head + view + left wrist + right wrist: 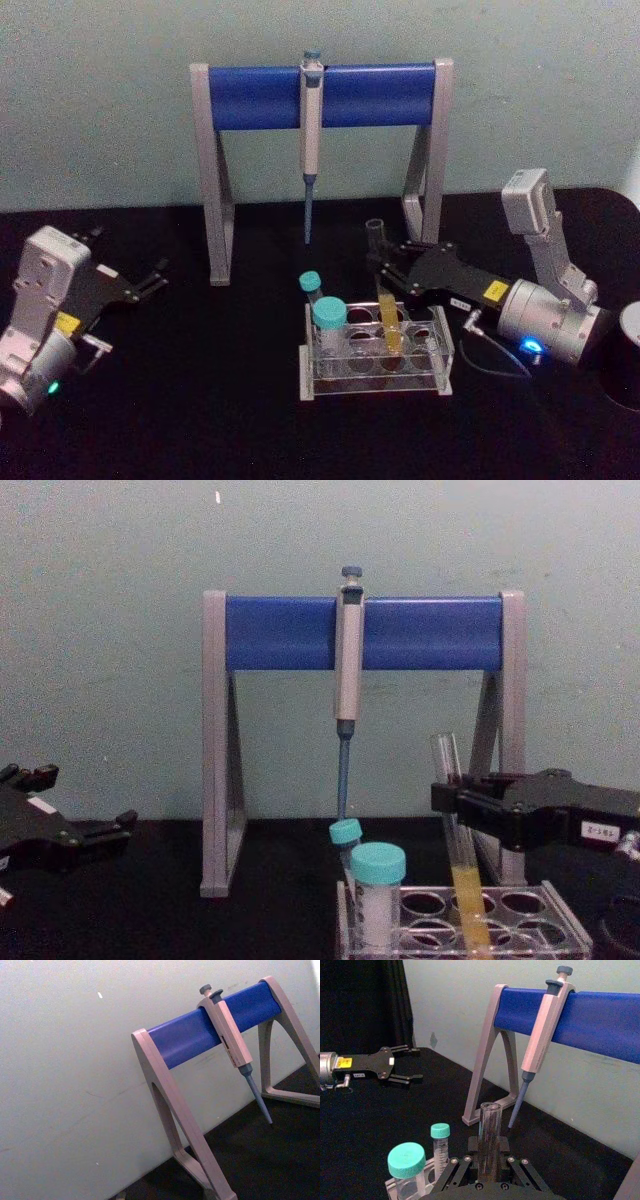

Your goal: Pick up the test tube from the test tube rack, shake it, then place it back into the test tube rack.

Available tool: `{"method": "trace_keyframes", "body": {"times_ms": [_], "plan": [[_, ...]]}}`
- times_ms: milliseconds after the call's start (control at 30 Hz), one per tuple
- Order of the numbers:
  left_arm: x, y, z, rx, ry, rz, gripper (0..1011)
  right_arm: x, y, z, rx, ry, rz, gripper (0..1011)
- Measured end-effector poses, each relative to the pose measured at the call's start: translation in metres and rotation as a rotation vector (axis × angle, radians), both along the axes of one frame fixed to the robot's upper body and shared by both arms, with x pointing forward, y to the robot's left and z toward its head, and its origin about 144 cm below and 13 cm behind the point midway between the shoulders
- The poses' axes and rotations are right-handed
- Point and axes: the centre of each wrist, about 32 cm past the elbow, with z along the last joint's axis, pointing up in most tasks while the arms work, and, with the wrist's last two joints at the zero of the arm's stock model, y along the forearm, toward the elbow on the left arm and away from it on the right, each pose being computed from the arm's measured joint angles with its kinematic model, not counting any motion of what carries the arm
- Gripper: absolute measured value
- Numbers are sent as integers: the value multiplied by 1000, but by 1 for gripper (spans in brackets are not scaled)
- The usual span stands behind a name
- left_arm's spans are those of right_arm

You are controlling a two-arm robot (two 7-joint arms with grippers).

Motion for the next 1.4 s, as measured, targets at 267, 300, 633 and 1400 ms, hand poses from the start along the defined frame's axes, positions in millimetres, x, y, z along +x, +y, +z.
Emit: {"method": "trace_keyframes", "body": {"times_ms": [267, 300, 633, 1400], "plan": [[0, 0, 0, 0, 0, 0, 1001, 0, 0, 0, 0, 0, 0, 232], [0, 0, 0, 0, 0, 0, 1001, 0, 0, 0, 0, 0, 0, 232], [0, 0, 0, 0, 0, 0, 1001, 0, -1, 0, 20, -13, 18, 232], [0, 0, 0, 0, 0, 0, 1001, -20, -12, 35, 153, -266, -21, 232]]}}
